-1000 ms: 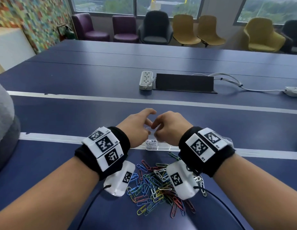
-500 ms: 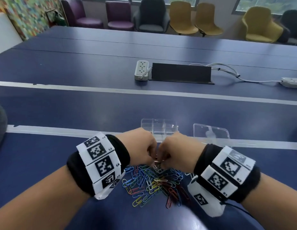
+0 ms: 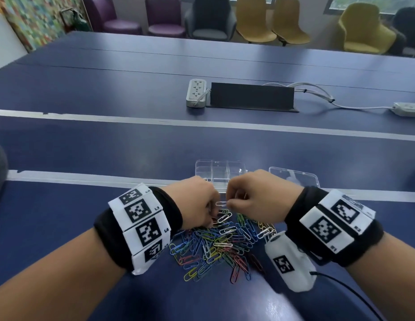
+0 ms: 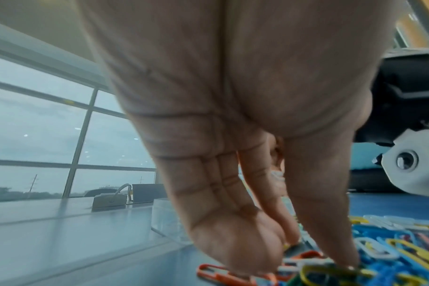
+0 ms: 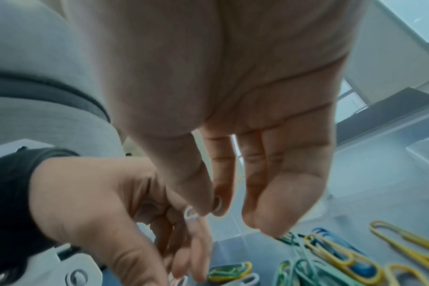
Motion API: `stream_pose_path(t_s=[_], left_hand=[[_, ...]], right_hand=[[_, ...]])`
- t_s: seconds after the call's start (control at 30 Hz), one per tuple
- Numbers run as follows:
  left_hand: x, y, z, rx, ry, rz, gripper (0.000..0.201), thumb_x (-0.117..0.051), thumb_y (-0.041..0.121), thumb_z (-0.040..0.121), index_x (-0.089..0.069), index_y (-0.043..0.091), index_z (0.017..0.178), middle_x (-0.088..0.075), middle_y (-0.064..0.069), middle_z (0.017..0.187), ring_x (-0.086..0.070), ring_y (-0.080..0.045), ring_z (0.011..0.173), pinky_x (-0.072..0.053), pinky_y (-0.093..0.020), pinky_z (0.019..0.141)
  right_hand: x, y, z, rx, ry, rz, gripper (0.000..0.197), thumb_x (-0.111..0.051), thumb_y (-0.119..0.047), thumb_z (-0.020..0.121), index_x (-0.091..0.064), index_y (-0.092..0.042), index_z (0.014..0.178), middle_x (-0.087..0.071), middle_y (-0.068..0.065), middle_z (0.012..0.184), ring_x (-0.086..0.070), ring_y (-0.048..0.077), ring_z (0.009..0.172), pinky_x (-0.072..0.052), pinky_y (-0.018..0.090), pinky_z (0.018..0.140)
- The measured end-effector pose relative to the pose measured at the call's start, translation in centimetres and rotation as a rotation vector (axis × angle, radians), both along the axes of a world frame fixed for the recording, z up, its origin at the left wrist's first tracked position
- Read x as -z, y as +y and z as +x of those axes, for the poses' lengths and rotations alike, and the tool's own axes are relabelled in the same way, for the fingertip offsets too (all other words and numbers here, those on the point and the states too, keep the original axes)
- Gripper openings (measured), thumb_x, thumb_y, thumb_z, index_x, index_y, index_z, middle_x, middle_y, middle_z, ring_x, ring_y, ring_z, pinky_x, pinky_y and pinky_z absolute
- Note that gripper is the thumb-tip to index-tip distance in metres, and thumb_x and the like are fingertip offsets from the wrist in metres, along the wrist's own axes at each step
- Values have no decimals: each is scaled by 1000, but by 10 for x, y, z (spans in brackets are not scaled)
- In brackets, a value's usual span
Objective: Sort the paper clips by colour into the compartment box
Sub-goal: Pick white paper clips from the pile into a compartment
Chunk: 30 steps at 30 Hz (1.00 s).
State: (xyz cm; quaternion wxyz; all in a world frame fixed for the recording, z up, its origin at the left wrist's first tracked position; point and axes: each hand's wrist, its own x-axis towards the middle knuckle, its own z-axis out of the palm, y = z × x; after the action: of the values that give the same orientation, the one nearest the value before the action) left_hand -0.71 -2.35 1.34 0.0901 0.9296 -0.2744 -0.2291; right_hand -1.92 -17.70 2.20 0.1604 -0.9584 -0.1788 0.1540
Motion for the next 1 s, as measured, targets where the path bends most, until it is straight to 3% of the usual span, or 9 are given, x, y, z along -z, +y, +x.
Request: stream_pose_path(t_s=[0.13,0.27,0.33,0.43,0.53,0.63,0.73,0.87,1.0], left_hand=[[4,0,1,19,3,31,20,-69,29,80,-72,23,99,-56,8,78,-50,-11,72,-38,-19,59],[4,0,1,28,12,19,12,-67,25,80,-73,19,89,-59,7,73,-54,-10,71,-44,-23,63],[4,4,2,21,3,-11,11,-64,21,81,-72,20,87,-61,8,73,-55,-10,72,-50,-23,69],[2,12,7,-22,-14,-82,21,-54,10,80,-70,21,88,-72,4,80,-58,-8,70,-52,-22,73],[1,17,9,-6,-27,-32,17,-64,16,78,-70,22,94,-70,5,85,-55,-8,72,-44,-18,69],[4,16,7,17,-28,34,15,-71,26,77,-71,23,91,-59,9,75,-54,-10,74,-48,-23,70],[5,15,5,34,-41,30,9,-69,26,78,-72,21,85,-55,11,70,-56,-11,74,-49,-24,68],[2,20,5,25,-45,-20,9,-63,19,79,-72,18,82,-56,12,64,-54,-6,67,-49,-21,67],[-1,25,6,-11,-1,-101,5,-65,18,79,-67,22,77,-57,12,60,-53,-2,59,-46,-16,63]], right_hand=[[2,-1,-2,39,22,17,13,-58,-27,80,-53,-23,68,-54,-9,65,-50,4,59,-40,15,55],[6,-2,-3,68,33,37,12,-64,-18,72,-55,-22,65,-55,-8,58,-50,0,51,-44,17,53],[7,-2,-3,58,34,43,7,-62,-16,74,-61,-22,78,-57,-10,62,-50,4,57,-41,19,57],[5,1,-5,-27,79,-31,31,-47,-17,86,-59,-26,113,-59,-12,79,-47,13,75,-36,22,71],[5,3,-6,-70,115,-70,28,-36,-16,92,-60,-18,107,-62,3,104,-45,14,85,-34,22,74],[6,7,-6,-65,94,-71,13,-35,-16,93,-47,-16,87,-52,1,83,-43,19,78,-32,25,66],[10,8,-7,-76,75,-68,6,-38,-14,91,-44,-14,90,-44,-4,71,-42,21,73,-29,28,56],[13,5,-6,-131,60,-89,31,-38,-8,91,-47,-17,118,-52,-4,87,-42,17,81,-31,24,72],[15,4,-5,-176,55,-131,32,-39,-5,89,-57,-20,110,-61,4,109,-53,21,98,-41,29,82]])
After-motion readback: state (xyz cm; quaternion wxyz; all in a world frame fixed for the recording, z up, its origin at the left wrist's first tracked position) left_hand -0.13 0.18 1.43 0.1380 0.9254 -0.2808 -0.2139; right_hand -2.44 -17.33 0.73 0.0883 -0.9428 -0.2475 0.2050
